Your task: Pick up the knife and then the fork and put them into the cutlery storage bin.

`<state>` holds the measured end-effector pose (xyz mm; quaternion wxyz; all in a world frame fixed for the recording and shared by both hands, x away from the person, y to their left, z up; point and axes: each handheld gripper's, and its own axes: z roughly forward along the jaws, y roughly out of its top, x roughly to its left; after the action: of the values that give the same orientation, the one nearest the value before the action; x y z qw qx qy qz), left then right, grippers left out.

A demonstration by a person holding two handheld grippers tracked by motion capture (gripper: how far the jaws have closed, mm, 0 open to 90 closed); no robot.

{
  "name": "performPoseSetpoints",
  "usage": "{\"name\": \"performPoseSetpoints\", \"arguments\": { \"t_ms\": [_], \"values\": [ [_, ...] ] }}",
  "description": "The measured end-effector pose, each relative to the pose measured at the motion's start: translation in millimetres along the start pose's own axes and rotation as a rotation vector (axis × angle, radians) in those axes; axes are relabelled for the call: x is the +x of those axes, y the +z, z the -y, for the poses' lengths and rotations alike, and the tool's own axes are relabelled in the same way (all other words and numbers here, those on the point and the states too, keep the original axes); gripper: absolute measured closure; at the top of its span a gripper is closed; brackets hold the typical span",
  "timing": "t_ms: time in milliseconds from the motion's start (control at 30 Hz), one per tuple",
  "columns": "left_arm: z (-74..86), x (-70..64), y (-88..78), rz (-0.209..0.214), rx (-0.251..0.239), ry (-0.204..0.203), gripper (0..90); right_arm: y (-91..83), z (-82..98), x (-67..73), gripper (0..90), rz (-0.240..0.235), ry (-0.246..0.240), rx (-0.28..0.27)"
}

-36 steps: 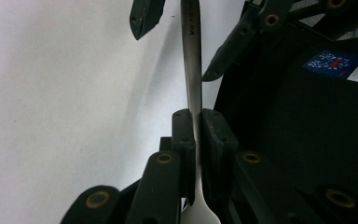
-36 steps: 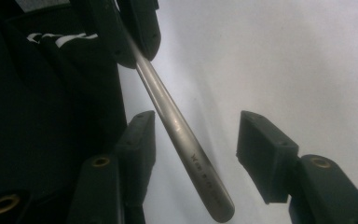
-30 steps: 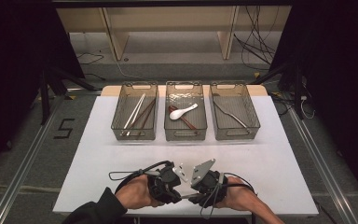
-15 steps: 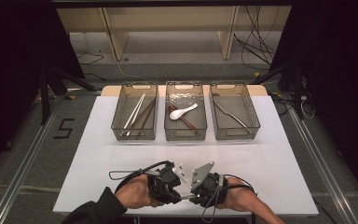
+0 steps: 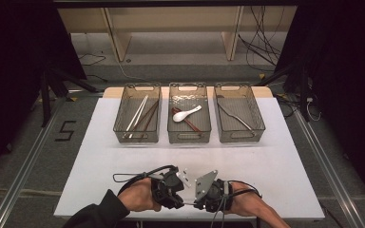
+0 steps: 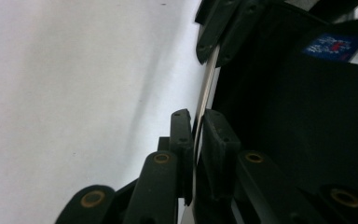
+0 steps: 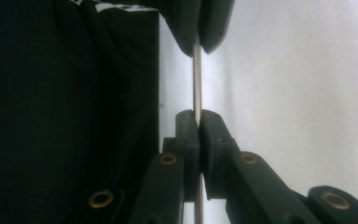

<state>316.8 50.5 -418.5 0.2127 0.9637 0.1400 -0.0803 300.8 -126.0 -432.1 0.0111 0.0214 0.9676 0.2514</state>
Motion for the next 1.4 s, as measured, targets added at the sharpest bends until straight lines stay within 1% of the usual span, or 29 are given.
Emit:
{"name": "performPoseSetpoints", "arguments": {
  "t_ms": [67, 133, 200, 233, 300, 333, 400, 467, 533, 600, 633, 667, 733, 767, 800, 867, 900, 933, 1000, 1033, 1100, 1200, 1233, 1267, 1300, 1367, 1400],
  "values": [
    [-0.2, -0.6, -0.9, 0.004, 0.001, 0.001, 82.1, 0.0, 0.3, -0.1, 87.7, -0.010, -0.019, -0.002],
    [-0.1, -0.5, -2.4, -0.001, -0.016, -0.010, 81.3, -0.8, 0.4, 0.3, 87.7, -0.009, -0.008, -0.005],
    [-0.2, 1.5, -6.0, -0.010, -0.031, -0.017, 80.0, -2.5, 0.8, -0.9, 87.8, 0.003, 0.001, -0.010],
    [-0.1, 2.4, -9.1, -0.017, -0.053, -0.028, 79.2, -3.0, 1.3, -1.7, 87.8, 0.007, 0.007, -0.013],
    [0.1, 3.5, -14.8, -0.025, -0.086, -0.051, 72.1, -4.5, 4.0, -4.1, 87.8, 0.025, 0.024, 0.001],
    [0.2, 4.2, -18.0, -0.036, -0.095, -0.049, 69.6, -4.9, 5.8, -5.7, 87.8, 0.032, 0.032, 0.006],
    [0.7, 4.9, -22.3, -0.049, -0.124, -0.067, 63.4, -6.8, 9.3, -8.2, 87.9, 0.048, 0.051, 0.013],
    [1.2, 7.0, -24.9, -0.063, -0.135, -0.084, 56.2, -9.6, 12.1, -11.2, 87.9, 0.065, 0.067, 0.012],
    [3.1, 9.6, -27.2, -0.073, -0.155, -0.098, 52.0, -12.4, 14.0, -13.9, 87.9, 0.084, 0.085, 0.017],
    [6.1, 12.3, -30.0, -0.100, -0.165, -0.117, 47.1, -16.5, 16.5, -16.6, 87.9, 0.107, 0.112, 0.031],
    [7.6, 13.7, -32.1, -0.117, -0.179, -0.121, 44.2, -18.3, 17.9, -18.3, 87.9, 0.117, 0.111, 0.032],
    [9.0, 15.0, -34.2, -0.127, -0.199, -0.132, 41.8, -20.1, 19.0, -19.5, 87.9, 0.123, 0.115, 0.031],
    [11.6, 18.4, -39.3, -0.141, -0.212, -0.141, 38.1, -23.1, 20.3, -21.0, 87.9, 0.134, 0.134, 0.026],
    [13.5, 19.2, -42.0, -0.158, -0.225, -0.144, 36.4, -24.4, 21.2, -23.0, 87.9, 0.152, 0.145, 0.032],
    [15.5, 20.1, -45.4, -0.174, -0.239, -0.155, 35.0, -26.1, 23.0, -25.2, 87.9, 0.163, 0.162, 0.040],
    [18.9, 22.3, -50.4, -0.181, -0.263, -0.178, 33.7, -28.9, 27.6, -28.8, 87.9, 0.176, 0.176, 0.041],
    [22.1, 23.6, -53.5, -0.193, -0.270, -0.182, 32.6, -30.9, 30.2, -30.5, 87.9, 0.184, 0.185, 0.039],
    [24.9, 25.3, -55.5, -0.197, -0.271, -0.191, 31.7, -34.1, 33.2, -32.9, 87.9, 0.195, 0.191, 0.043],
    [30.7, 28.3, -58.5, -0.212, -0.288, -0.220, 30.2, -38.8, 37.4, -36.2, 87.9, 0.223, 0.205, 0.046],
    [33.9, 30.2, -60.3, -0.217, -0.295, -0.229, 29.8, -41.3, 39.7, -38.2, 87.9, 0.235, 0.218, 0.043],
    [40.4, 33.1, -62.4, -0.227, -0.303, -0.255, 28.8, -46.3, 44.3, -42.2, 87.9, 0.257, 0.236, 0.041],
    [50.0, 37.1, -64.3, -0.237, -0.319, -0.280, 26.5, -54.4, 50.1, -47.1, 87.8, 0.284, 0.269, 0.033],
    [54.3, 39.3, -64.9, -0.242, -0.315, -0.285, 25.6, -56.7, 51.2, -48.3, 87.9, 0.292, 0.278, 0.036],
    [57.4, 40.3, -64.4, -0.245, -0.322, -0.300, 24.7, -59.6, 53.2, -50.7, 87.8, 0.312, 0.294, 0.033],
    [60.8, 42.0, -65.4, -0.250, -0.316, -0.302, 24.0, -62.0, 55.1, -52.9, 87.8, 0.319, 0.304, 0.030],
    [66.5, 43.8, -66.1, -0.266, -0.331, -0.319, 22.7, -66.6, 58.9, -57.2, 87.8, 0.336, 0.326, 0.029],
    [69.0, 44.5, -66.9, -0.267, -0.333, -0.325, 22.4, -68.8, 60.5, -59.2, 87.8, 0.346, 0.339, 0.027]
  ]
}}
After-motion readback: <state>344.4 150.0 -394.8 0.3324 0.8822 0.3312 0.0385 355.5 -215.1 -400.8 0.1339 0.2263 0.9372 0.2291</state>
